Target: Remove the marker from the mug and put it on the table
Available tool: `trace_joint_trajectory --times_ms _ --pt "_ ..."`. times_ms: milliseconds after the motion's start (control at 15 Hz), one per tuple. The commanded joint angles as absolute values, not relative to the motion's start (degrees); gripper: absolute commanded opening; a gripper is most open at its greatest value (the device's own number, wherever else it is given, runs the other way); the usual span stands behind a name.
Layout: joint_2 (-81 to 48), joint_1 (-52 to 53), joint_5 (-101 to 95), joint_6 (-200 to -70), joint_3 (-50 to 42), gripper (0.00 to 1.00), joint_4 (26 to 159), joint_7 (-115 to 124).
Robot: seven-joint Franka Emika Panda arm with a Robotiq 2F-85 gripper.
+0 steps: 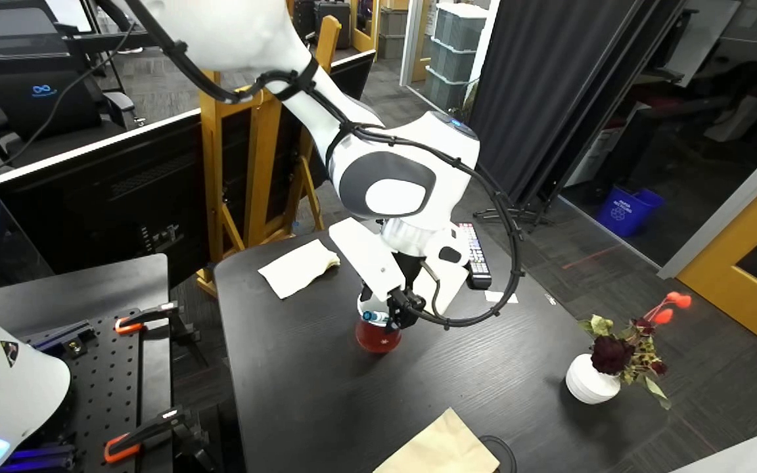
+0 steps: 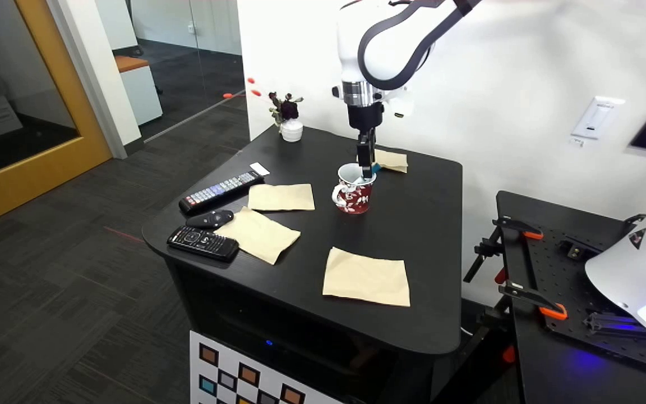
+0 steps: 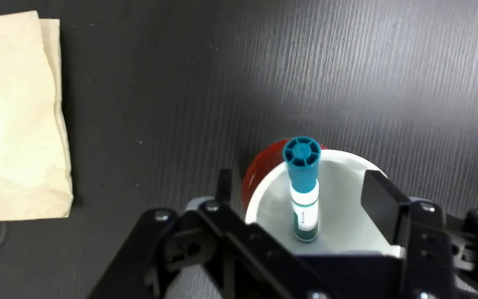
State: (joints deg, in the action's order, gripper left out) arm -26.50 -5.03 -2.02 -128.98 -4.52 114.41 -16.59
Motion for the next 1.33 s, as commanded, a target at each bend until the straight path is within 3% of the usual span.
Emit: trace_joint_trajectory --times_ms 0,333,400,533,667,1000,1267 --pt "-27.0 -6.0 -2.2 -127.2 -3.5 0.78 112.8 -15.7" --pt "-26.7 -6.1 -2.2 -127.0 -3.6 0.83 112.4 -15.6" --pt "-26.6 -6.2 -2.2 -127.0 -3.6 0.80 112.3 -15.5" --pt "-26.5 -6.2 -2.2 -126.9 -3.6 0.59 112.3 -15.5" --pt "-26.5 -6.3 -2.3 -126.8 -3.6 0.46 112.3 -15.4" --pt "-26.3 -6.4 -2.3 -126.8 -3.7 0.32 112.4 -15.3" --pt "-26.3 -6.4 -2.3 -126.8 -3.7 0.31 112.5 -15.2"
